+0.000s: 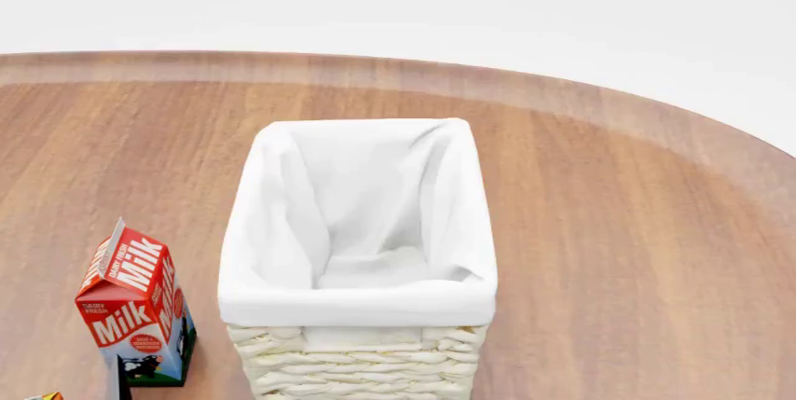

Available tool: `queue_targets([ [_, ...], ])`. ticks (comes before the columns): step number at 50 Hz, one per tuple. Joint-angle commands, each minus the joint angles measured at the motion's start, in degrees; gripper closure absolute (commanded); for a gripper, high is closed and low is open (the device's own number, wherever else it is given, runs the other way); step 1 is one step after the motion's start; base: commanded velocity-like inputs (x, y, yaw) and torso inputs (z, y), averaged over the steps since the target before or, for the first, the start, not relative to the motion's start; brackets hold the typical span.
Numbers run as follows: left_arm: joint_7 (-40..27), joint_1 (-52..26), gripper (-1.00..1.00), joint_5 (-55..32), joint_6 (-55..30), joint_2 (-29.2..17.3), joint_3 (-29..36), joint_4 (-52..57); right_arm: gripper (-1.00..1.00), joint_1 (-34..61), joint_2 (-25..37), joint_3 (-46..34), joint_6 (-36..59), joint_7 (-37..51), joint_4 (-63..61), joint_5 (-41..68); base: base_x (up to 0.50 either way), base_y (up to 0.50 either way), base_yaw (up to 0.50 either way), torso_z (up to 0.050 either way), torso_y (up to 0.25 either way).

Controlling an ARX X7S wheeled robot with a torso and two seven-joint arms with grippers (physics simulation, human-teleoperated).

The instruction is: Pick up the alphabet soup, and put it in the basket.

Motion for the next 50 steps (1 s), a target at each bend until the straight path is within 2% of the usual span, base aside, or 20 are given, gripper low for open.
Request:
queue_targets([
  [1, 0.0, 0.0, -1.00, 0.0, 0.2, -0.2, 0.2, -0.1, -1.00, 0.8, 0.1, -0.1, -0.7, -0.8, 1.6, 1.0, 0.00, 0.00, 0.00, 0.000, 0.000],
  [50, -1.1, 0.2, -1.00, 0.0, -0.2, -0.9, 0.7, 1.1, -1.00, 3.7, -2.1, -1.3, 3.7, 0.8, 5.8, -2.6, 0.00, 0.00, 0.00, 0.000, 0.000],
])
